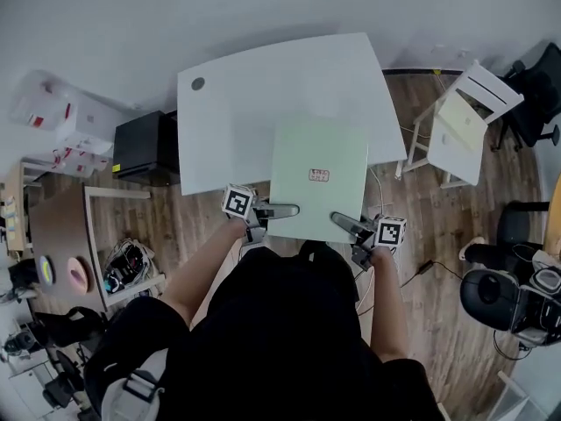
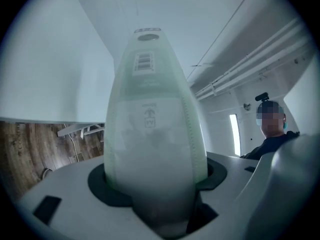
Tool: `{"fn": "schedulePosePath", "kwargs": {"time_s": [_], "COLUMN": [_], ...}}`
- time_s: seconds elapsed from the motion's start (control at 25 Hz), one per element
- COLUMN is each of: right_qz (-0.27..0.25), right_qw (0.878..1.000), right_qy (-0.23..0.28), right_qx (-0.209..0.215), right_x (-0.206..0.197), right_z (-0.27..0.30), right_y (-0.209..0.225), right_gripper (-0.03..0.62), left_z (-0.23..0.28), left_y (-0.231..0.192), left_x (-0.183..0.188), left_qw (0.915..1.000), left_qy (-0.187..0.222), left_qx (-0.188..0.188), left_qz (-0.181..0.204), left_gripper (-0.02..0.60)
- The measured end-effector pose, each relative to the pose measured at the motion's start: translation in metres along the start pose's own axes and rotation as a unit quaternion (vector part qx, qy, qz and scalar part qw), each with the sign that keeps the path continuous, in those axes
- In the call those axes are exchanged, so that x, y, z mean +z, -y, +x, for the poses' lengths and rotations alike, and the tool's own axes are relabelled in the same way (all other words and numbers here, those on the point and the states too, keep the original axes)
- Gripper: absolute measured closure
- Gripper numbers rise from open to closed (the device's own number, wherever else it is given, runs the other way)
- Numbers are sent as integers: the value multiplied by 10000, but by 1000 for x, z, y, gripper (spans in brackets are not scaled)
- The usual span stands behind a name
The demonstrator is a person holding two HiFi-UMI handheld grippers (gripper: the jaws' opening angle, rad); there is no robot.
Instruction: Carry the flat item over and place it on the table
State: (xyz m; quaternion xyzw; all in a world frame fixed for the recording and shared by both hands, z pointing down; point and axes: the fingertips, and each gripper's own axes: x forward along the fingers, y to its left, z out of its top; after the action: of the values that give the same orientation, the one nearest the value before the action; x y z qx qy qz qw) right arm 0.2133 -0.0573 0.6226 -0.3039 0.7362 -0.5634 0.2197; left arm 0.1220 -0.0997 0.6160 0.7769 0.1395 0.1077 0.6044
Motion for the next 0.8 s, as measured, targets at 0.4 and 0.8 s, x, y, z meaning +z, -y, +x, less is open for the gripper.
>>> {"fn": "schedulePosePath", "kwargs": {"time_s": [0.4,0.8], "right_qz": [-168,235], "right_qw": [9942,9901], "right_qy": [-966,-1366], "right_qx": [438,234], "right_x": [50,69], "right_z": [37,93], "right_y": [21,71], "right_gripper": [275,275], "left_z": [-12,-57], "left_y": [-26,-78], "left_x": [40,73], "left_qw": [9924,9797], "left_qy": [1039,1763], "left_qx": [646,898], "left_qz": [161,-334], "left_gripper": [264,264]}}
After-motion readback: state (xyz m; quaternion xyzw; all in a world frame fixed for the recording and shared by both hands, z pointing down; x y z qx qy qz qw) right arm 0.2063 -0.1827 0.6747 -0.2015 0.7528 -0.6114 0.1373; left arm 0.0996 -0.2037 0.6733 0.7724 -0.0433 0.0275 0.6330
